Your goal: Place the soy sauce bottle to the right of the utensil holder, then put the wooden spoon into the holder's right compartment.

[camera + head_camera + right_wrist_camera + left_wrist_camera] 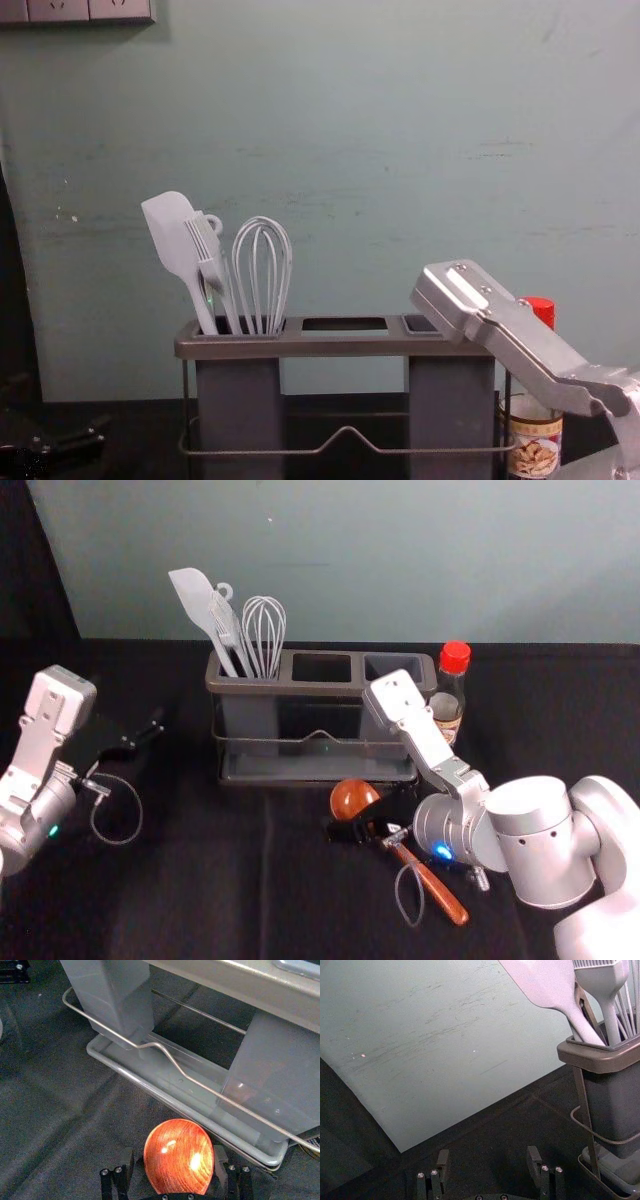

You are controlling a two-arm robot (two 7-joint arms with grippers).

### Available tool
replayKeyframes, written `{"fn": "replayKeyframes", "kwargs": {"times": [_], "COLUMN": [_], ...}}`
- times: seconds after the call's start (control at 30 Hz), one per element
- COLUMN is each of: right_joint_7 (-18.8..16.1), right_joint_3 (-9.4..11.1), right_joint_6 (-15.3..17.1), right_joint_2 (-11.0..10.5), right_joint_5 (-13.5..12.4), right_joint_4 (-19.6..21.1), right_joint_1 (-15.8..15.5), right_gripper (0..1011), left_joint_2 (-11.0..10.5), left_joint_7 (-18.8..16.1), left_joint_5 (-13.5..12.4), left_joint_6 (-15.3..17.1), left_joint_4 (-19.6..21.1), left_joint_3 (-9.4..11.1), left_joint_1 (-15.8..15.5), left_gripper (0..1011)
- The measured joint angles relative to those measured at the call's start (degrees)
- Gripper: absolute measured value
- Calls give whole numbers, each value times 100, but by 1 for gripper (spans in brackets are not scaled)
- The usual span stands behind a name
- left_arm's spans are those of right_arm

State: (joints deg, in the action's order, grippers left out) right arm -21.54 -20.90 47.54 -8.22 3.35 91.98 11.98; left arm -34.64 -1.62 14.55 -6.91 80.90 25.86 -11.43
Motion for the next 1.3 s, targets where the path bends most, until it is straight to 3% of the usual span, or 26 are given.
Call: {"fn": "replayKeyframes", "kwargs": {"times": [0.33, 0.77, 1.03, 1.3], "right_joint_7": [-112, -225, -273, -320], "right_joint_3": [-35, 79, 94, 131], "right_joint_6": [-7, -102, -98, -64], "right_joint_2": [11, 76, 78, 62], "right_joint_5": [161, 228, 273, 279], "right_joint_4": [-87, -148, -204, -95], "right_joint_1": [69, 73, 84, 19], "right_gripper": [1004, 1004, 846, 838], "left_joint_2": [0, 0, 0, 0], "left_joint_7": [0, 0, 0, 0], "left_joint_5": [0, 0, 0, 0], "left_joint_6": [0, 0, 0, 0], "left_joint_4": [0, 0, 0, 0], "left_joint_3": [0, 0, 0, 0], "left_joint_1": [0, 0, 0, 1], "left_gripper": [1000, 1000, 1000, 1000]}}
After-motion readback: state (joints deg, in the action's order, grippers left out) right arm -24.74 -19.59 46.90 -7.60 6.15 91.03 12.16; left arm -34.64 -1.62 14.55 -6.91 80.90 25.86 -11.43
